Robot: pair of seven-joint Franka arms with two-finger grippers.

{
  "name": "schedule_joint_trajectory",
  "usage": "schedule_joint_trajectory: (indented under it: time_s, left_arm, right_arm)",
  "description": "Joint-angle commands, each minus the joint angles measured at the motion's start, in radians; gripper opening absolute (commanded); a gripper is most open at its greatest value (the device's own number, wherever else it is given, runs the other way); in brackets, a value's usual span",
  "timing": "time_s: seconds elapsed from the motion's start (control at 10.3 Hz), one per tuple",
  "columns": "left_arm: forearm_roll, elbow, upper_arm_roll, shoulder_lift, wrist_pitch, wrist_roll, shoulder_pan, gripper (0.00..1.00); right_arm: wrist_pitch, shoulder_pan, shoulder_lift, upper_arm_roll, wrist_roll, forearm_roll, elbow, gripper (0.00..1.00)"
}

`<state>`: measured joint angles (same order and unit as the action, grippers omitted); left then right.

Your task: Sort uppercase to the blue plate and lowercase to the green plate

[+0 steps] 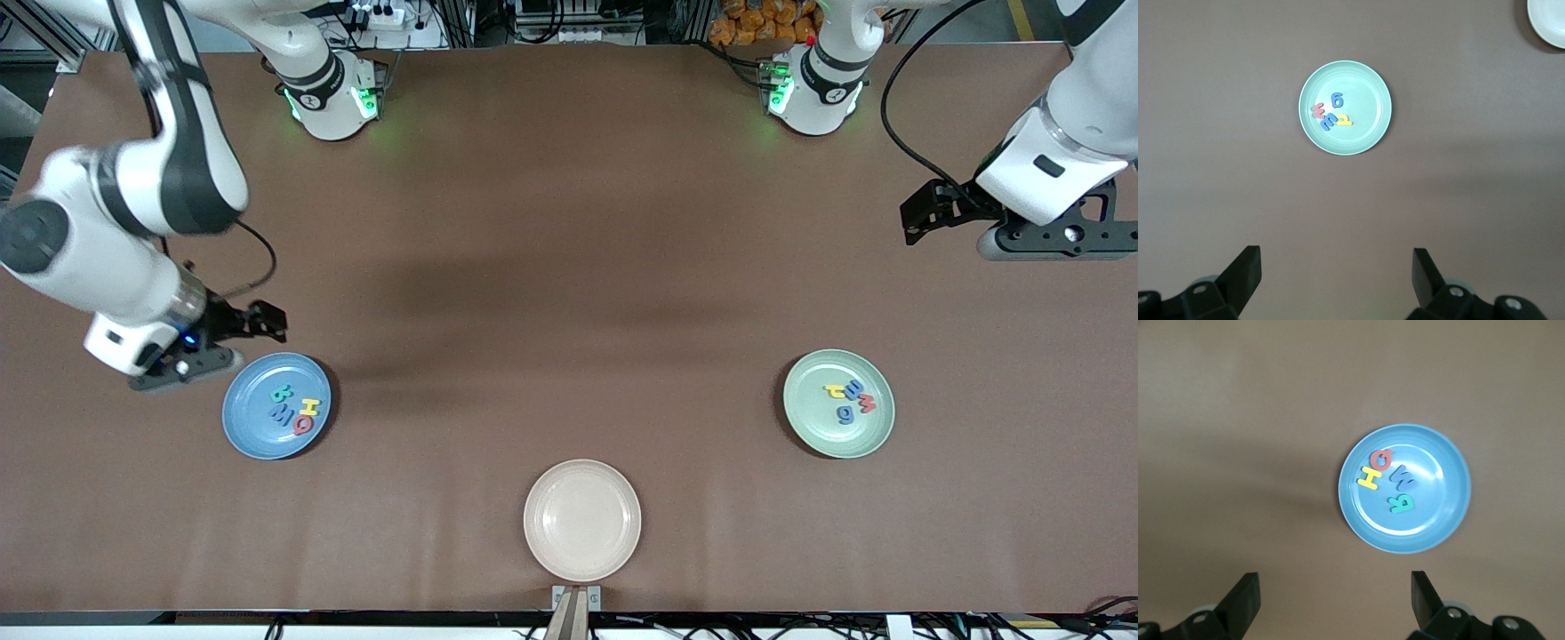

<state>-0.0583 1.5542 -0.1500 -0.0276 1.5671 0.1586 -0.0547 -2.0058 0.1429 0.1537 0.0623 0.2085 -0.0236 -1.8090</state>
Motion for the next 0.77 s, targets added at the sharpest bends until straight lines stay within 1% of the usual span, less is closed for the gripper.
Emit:
schedule_joint_trajectory:
  time_s: [0.0, 0.1, 0.29, 0.48, 0.68]
  left_arm:
    - [-0.008, -0.005, -0.005, -0.003, -0.009, 0.015, 0.004, 1.0]
    - [-0.008, -0.005, -0.005, -0.002, -0.009, 0.013, 0.006, 1.0]
    - [-0.006, -0.011, -0.005, -0.002, -0.006, 0.013, 0.004, 1.0]
    - [-0.006, -0.023, -0.006, 0.003, -0.004, 0.015, -0.004, 1.0]
    - [0.005, -0.028, -0.006, 0.015, -0.01, 0.004, 0.004, 1.0]
  right_arm:
    - [0.015, -0.077, -0.115, -0.058, -0.012, 0.025, -0.02, 1.0]
    - [0.068, -0.089, -0.135, -0.058, -0.011, 0.025, 0.023, 1.0]
    - [0.221, -0.115, -0.18, -0.058, -0.018, 0.019, 0.104, 1.0]
    - [0.295, -0.117, -0.207, -0.047, -0.058, 0.016, 0.129, 1.0]
    - [0.355, -0.128, -0.209, -0.033, -0.079, 0.013, 0.199, 1.0]
